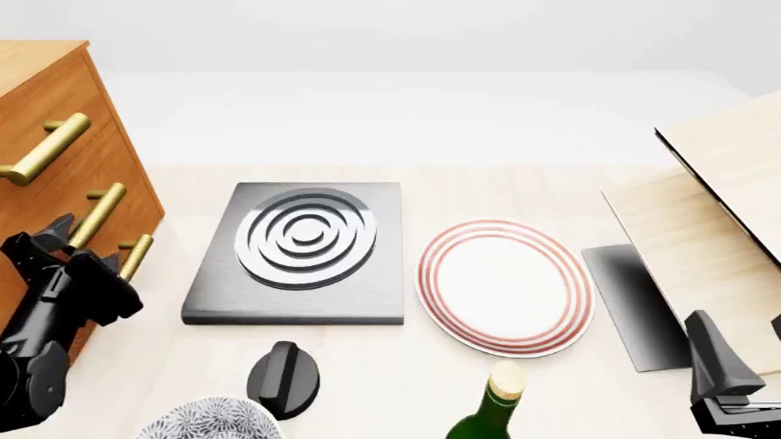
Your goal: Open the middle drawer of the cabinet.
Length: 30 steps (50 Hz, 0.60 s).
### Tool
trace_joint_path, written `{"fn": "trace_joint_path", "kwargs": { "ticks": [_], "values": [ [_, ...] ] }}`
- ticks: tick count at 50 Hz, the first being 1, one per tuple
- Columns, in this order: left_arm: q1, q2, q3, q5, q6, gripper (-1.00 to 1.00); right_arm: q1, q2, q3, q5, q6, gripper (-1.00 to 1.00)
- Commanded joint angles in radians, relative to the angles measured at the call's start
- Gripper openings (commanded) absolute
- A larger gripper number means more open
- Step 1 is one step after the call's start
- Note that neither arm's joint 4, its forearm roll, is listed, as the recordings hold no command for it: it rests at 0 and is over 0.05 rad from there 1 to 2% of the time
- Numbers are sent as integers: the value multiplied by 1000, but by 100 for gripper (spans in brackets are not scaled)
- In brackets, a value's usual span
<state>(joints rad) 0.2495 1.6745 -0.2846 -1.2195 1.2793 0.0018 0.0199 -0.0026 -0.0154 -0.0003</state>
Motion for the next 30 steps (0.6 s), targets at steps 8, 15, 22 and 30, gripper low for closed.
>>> {"fn": "trace_joint_path", "kwargs": {
  "ticks": [8,15,22,30],
  "values": [
    [52,18,2,0,-25,100,0,-4,0,4,0,100],
    [64,24,2,0,-25,100,0,-4,0,4,0,100],
    [72,29,2,0,-25,100,0,-4,0,4,0,100],
    [86,37,1,0,-24,100,0,-4,0,4,0,100]
  ]
}}
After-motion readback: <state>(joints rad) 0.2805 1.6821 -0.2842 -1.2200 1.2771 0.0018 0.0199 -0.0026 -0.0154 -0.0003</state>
